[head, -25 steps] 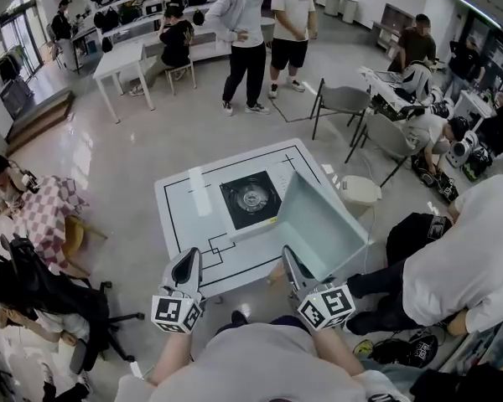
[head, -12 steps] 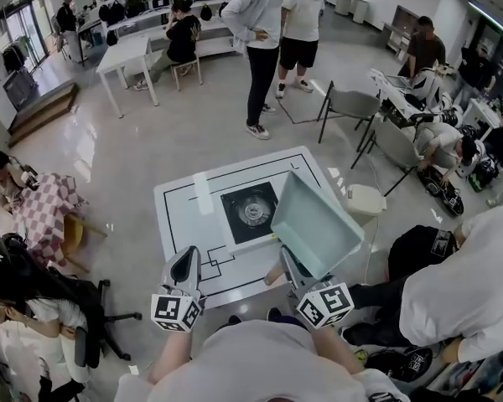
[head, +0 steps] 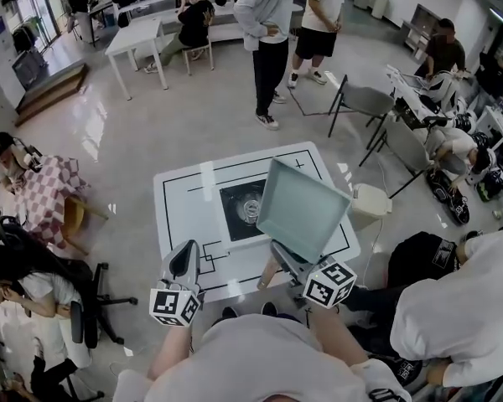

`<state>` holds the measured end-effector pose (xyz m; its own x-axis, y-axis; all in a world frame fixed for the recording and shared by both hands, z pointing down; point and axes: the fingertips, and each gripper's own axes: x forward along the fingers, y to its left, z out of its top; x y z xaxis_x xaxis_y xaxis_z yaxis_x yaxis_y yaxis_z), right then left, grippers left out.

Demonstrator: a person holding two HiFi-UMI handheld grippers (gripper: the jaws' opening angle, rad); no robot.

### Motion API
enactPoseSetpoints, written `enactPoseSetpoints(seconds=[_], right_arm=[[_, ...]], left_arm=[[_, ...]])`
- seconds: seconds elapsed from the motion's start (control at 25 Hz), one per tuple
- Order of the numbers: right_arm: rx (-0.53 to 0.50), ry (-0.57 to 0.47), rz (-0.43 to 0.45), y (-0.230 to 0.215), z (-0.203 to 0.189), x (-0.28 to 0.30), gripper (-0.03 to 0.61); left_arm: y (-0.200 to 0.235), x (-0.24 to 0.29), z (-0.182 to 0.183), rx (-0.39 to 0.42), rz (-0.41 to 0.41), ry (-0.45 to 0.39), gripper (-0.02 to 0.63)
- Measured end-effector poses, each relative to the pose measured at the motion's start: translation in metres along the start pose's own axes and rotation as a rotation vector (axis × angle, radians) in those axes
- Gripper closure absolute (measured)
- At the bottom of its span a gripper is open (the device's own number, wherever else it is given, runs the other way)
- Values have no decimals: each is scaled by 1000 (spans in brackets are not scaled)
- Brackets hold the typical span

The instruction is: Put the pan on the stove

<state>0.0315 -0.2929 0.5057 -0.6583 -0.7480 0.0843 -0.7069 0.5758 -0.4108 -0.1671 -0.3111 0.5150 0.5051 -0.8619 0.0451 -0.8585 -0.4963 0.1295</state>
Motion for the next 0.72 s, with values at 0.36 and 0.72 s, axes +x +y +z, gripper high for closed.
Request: enactPoseSetpoints(seconds=[0.36,0.72], right_arm=[[249,304,255,-44,-56,52,459],[640,520,469,-80,-118,101,459]], left_arm=[[9,2,-4,-1,81,21,604],[12,11,-8,8,119,41,604]])
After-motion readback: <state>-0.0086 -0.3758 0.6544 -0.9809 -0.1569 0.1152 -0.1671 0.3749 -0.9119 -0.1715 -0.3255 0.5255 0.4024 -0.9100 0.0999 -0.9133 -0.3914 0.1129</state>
